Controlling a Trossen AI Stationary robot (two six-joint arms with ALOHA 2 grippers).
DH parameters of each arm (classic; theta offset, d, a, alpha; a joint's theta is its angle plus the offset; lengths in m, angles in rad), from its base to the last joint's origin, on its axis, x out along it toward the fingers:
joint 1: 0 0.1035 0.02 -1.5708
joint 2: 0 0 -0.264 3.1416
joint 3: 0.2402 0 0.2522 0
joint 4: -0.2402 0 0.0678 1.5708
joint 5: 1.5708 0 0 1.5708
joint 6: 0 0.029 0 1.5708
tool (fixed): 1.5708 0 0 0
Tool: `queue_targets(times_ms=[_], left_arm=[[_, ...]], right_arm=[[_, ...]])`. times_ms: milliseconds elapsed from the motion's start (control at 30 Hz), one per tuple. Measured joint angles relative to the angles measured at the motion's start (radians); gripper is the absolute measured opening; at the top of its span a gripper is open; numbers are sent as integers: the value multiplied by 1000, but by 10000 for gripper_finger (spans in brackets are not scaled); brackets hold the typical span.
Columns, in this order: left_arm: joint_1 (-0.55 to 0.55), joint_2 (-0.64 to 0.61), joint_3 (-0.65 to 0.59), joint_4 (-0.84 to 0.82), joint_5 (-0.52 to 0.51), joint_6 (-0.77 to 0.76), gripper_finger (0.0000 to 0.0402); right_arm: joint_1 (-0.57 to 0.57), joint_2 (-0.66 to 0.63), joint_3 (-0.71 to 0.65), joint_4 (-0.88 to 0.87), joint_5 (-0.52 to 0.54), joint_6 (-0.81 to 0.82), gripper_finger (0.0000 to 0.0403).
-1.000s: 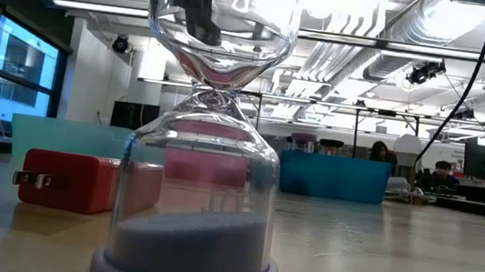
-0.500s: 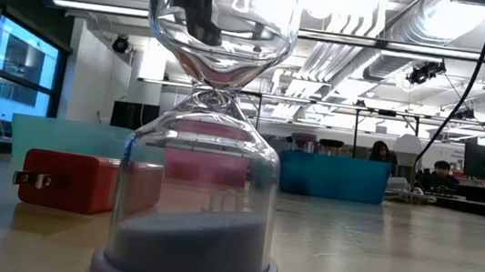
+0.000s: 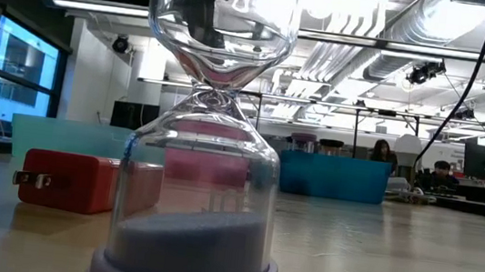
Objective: Pick & Place Office items
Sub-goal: Put the blue digital timer into the green bin
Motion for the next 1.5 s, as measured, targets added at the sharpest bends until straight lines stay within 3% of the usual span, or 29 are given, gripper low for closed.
queue_targets(times_ms=[167, 533, 667, 833, 1000, 1267, 1500], left_arm=[[0, 0, 3, -3, -6, 0, 176], [-5, 1, 6, -17, -48, 35, 70], [-28, 2, 5, -12, -68, 43, 63], [-46, 2, 5, -8, -99, 7, 62], [-75, 1, 5, -36, -161, -10, 61], [-147, -28, 3, -111, -341, -135, 61], [-255, -227, 27, -381, -619, -261, 61]], right_arm=[[0, 0, 0, 3, -2, 0, 132], [0, -1, 0, 6, -26, 6, 153], [0, -3, 0, 8, 2, -7, 168], [-16, -3, 1, 22, -41, -73, 198], [-50, -3, 1, -24, -97, 3, 222], [-100, -6, 3, -185, -96, 58, 203], [-100, -10, -3, -316, 15, 73, 173]])
